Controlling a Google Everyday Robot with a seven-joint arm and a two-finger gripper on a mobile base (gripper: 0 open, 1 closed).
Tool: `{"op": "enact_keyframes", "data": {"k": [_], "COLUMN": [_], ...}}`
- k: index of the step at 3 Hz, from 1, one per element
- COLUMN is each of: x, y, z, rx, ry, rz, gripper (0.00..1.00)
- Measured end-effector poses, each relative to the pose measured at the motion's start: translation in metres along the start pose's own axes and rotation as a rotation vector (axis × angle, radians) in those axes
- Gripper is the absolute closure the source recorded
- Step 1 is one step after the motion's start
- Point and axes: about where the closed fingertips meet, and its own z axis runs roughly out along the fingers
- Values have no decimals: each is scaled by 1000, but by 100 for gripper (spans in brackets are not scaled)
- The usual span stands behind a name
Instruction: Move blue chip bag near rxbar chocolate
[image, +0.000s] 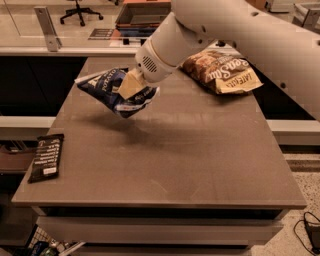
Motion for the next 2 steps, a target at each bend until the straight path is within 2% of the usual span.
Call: {"op": "enact_keyframes", "data": {"k": [2], "x": [25], "y": [66], "z": [17], "rx": [-34], "ry": [44], "rz": [-9], "gripper": [100]}}
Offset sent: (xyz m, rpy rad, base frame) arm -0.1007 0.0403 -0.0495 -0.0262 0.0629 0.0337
